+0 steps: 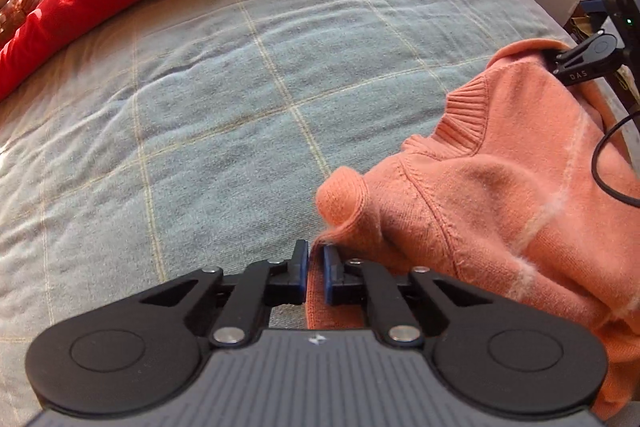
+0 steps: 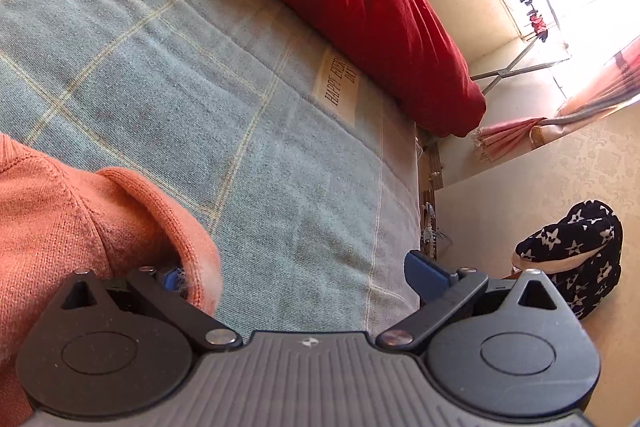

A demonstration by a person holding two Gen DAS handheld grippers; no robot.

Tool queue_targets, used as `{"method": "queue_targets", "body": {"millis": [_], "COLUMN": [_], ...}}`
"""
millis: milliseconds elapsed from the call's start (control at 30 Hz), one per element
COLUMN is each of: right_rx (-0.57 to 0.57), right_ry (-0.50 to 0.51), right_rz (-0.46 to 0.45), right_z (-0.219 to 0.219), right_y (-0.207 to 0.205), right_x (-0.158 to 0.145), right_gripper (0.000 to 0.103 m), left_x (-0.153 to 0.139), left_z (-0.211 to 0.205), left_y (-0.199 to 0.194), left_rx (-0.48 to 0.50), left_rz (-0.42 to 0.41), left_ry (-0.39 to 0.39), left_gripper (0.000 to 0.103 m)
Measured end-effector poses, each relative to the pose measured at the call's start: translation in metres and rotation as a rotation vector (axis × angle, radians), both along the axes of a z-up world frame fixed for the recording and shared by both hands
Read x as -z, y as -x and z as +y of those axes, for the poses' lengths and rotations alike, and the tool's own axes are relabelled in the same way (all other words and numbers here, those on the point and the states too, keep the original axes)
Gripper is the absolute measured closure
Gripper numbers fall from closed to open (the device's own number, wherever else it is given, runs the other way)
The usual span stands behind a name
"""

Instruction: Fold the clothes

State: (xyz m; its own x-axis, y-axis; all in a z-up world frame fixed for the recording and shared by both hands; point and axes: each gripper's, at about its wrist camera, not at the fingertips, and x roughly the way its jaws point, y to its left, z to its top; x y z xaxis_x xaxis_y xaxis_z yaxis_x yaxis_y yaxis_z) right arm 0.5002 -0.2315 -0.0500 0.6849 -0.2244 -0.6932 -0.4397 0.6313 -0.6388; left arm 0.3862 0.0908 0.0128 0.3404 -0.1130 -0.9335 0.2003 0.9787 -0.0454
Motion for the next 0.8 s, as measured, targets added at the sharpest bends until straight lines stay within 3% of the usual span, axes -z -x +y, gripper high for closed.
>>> {"method": "queue_targets", "body": {"millis": [100, 167, 267, 500, 700, 800], "right_rx": [-0.009, -0.008, -0.011, -0.044, -0.057, -0.045], "right_ry": [0.003, -0.004, -0.017, -0.033, -0.013, -0.005], "right_rz": [0.011, 0.019, 0.031, 0.053, 0.051, 0.001], "right_z": [0.000, 0.000, -0.002, -0.002, 0.001, 0.001], "right_y": [-0.002, -0.003, -0.005, -0.009, -0.025, -0.045], "right_x": [0.006, 0.009, 0.010, 0.016, 0.020, 0.015], "right_gripper": [0.000, 0.000, 0.000, 0.000, 0.000, 0.000], "left_x": [0.007, 0.011, 0.009, 0.008, 0.008, 0.004], "left_z": [0.004, 0.008, 0.022, 0.028, 0.011, 0.008], "left_y": [-0.006, -0.008, -0.007, -0.022, -0.027, -0.031], "left_rx": [0.070, 0.116, 0.188, 0.294, 0.290, 0.265], "left_rz": [0.035, 0.056, 0.072, 0.104, 0.058, 0.032], "left_ry": [0.029, 0.052, 0.116, 0.222, 0.180, 0.176], "left_gripper": [0.086, 0.062, 0.052, 0.050, 0.050, 0.050]}}
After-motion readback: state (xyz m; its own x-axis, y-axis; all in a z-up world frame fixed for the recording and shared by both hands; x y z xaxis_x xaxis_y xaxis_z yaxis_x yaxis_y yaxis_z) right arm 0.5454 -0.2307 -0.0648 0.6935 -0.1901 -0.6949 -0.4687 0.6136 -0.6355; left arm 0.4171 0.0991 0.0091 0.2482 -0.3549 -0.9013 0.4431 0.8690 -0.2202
